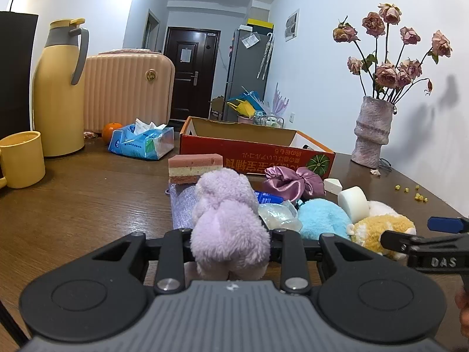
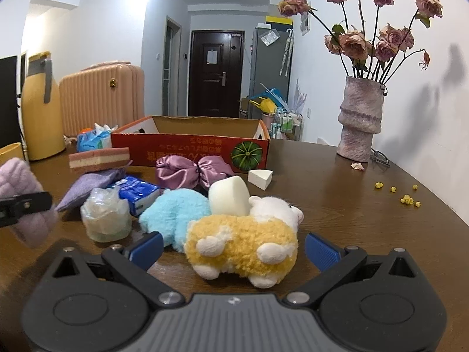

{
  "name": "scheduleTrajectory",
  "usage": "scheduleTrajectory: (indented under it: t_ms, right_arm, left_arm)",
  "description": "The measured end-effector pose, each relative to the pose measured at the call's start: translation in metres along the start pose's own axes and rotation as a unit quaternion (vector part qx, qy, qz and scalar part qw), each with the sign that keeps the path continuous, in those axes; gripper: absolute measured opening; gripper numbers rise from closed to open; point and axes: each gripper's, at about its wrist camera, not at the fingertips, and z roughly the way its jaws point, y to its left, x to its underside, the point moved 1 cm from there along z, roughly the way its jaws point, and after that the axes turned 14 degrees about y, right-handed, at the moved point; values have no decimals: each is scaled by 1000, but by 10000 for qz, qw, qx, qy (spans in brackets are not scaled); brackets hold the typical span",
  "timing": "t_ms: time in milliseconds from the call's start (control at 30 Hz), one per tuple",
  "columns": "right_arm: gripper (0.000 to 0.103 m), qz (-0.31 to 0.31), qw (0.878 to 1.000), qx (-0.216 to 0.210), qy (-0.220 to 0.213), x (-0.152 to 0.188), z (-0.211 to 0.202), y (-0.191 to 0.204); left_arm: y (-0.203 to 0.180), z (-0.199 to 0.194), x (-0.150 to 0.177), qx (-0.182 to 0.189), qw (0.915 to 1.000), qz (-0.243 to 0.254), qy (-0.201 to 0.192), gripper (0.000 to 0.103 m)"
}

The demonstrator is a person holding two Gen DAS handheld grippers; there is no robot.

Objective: Organize soft objects
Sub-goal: 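Lift the pink towel with the left gripper while the right gripper grasps the yellow plush sheep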

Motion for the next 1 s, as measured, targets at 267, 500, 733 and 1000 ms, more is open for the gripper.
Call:
scheduleTrajectory:
  t_ms: [267,500,733,1000]
  right_arm:
    - [103,179,9994,41,292,-21,29,-12]
    - [103,383,9966,-328,656,-18,54,-19]
    - [103,537,9940,-505,805,-16,63,-23]
    - [97,591,9937,-562,768,-15,62,-26]
  left_arm:
    - [-1,1,1,-1,10000,8,28,29]
    - [0,4,1,-28,10000,3,95,30]
    - [-1,5,1,-30,9999,4,99,30]
    - [0,5,1,-27,10000,-3,91,30]
